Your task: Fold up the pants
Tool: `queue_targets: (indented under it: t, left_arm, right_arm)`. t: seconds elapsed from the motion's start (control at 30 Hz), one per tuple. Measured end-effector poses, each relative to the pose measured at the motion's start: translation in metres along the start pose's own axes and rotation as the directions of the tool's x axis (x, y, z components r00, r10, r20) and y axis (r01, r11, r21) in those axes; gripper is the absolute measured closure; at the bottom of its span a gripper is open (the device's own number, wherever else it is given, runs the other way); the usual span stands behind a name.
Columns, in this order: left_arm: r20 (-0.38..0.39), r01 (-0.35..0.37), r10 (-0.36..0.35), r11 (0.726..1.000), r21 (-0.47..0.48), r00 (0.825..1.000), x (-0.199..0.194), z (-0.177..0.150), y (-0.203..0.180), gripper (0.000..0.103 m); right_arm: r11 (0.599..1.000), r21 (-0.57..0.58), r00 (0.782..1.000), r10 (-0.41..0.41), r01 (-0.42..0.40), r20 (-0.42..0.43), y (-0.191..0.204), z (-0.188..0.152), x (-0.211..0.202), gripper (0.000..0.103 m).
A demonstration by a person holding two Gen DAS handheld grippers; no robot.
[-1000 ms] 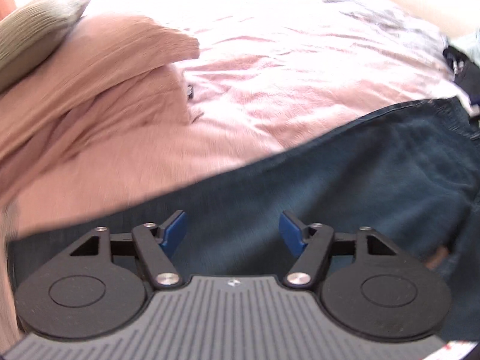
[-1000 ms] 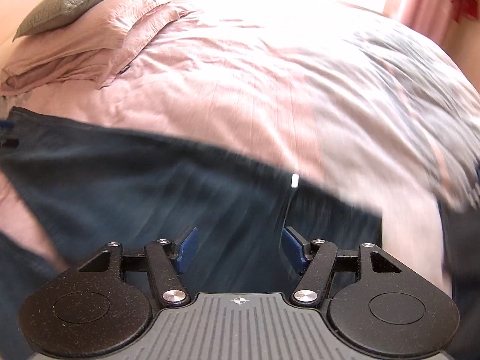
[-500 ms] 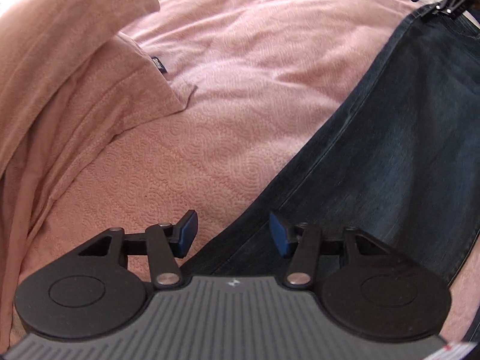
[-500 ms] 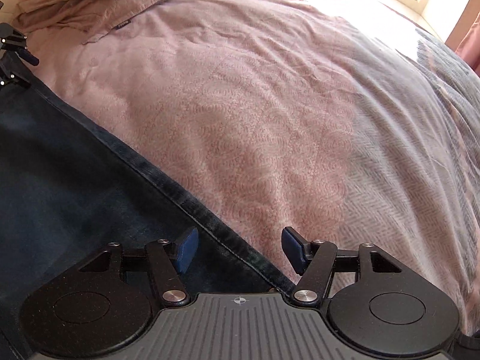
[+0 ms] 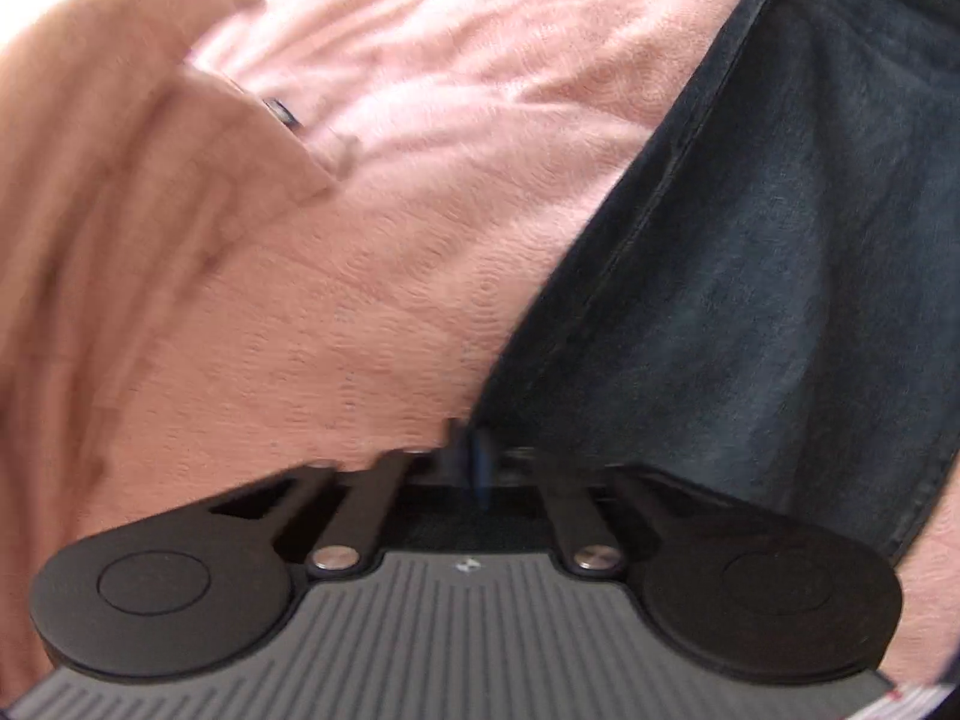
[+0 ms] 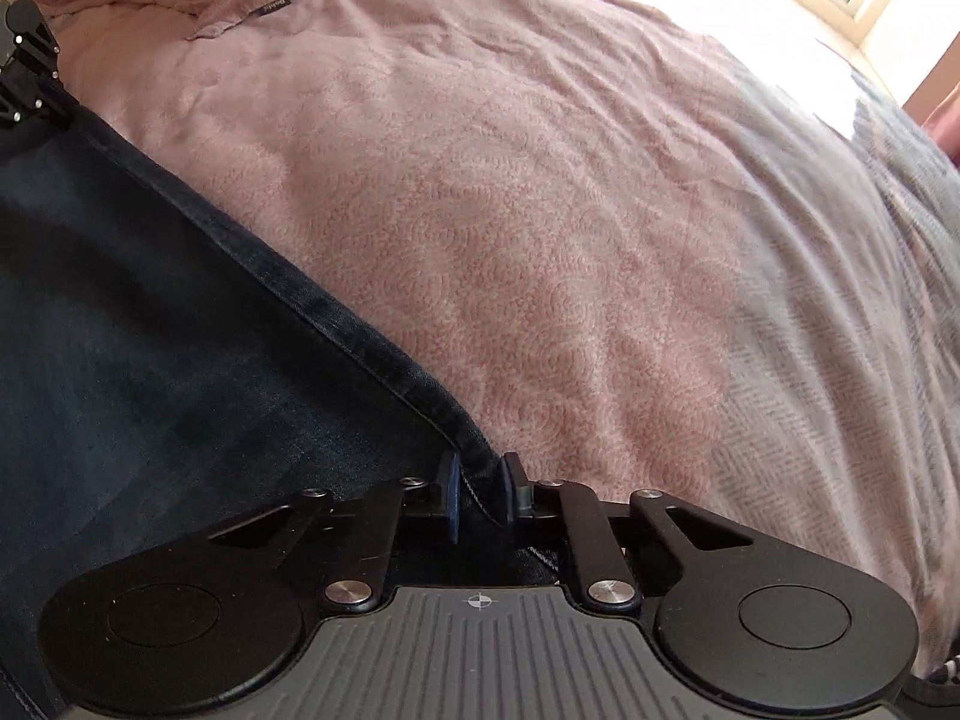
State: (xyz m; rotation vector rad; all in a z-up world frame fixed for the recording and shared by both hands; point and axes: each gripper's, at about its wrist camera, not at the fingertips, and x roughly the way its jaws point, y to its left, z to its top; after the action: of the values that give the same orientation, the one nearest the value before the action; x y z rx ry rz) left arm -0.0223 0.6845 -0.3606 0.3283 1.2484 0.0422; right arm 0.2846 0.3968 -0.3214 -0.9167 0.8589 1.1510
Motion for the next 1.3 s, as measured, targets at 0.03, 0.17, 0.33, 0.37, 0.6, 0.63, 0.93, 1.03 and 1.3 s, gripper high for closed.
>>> queue_targets:
  t: [0.03, 0.17, 0.33, 0.37, 0.6, 0.63, 0.93, 1.03, 1.3]
  left_arm:
    - [0.026, -0.028, 0.029, 0.999, -0.022, 0.999, -0.01, -0.004, -0.002, 0.102]
    - [0.133, -0.124, 0.146, 0.979, -0.162, 0.98, -0.077, -0.032, -0.02, 0.102]
    - [0.188, -0.198, 0.253, 0.943, -0.268, 0.949, -0.18, -0.088, -0.089, 0.101]
    - [0.187, -0.191, 0.253, 0.935, -0.298, 0.949, -0.2, -0.105, -0.106, 0.102]
    - [0.028, -0.03, 0.052, 0.852, -0.523, 0.998, -0.233, -0.215, -0.218, 0.099]
    - [-0.004, -0.011, 0.011, 0.838, -0.545, 1.0, -0.226, -0.227, -0.231, 0.099]
    - [0.044, 0.048, -0.023, 0.698, -0.714, 0.999, -0.242, -0.272, -0.23, 0.088]
    - [0.098, 0.077, -0.001, 0.623, -0.779, 0.995, -0.243, -0.275, -0.215, 0.078]
    - [0.131, 0.097, 0.035, 0.485, -0.869, 0.991, -0.228, -0.27, -0.185, 0.073]
  right_arm:
    - [1.0, 0.003, 0.999, -0.022, 0.021, 0.026, 0.003, -0.002, -0.01, 0.095]
    - [0.987, -0.036, 0.975, -0.149, 0.157, 0.165, 0.037, -0.02, -0.074, 0.096]
    - [0.924, -0.14, 0.905, -0.304, 0.356, 0.298, 0.124, -0.07, -0.17, 0.096]
    - [0.915, -0.144, 0.896, -0.322, 0.378, 0.308, 0.141, -0.083, -0.188, 0.096]
    - [0.954, -0.131, 0.96, -0.258, 0.271, 0.108, 0.258, -0.198, -0.247, 0.091]
    - [0.961, -0.125, 0.969, -0.244, 0.246, 0.029, 0.273, -0.213, -0.239, 0.088]
    - [0.532, 0.833, 0.979, -0.197, 0.153, -0.054, 0.239, -0.324, -0.261, 0.07]
    - [0.138, 0.985, 0.962, -0.236, -0.103, 0.134, 0.208, -0.359, -0.264, 0.07]
    - [-0.166, 0.941, 0.917, -0.326, -0.295, 0.23, 0.166, -0.402, -0.219, 0.07]
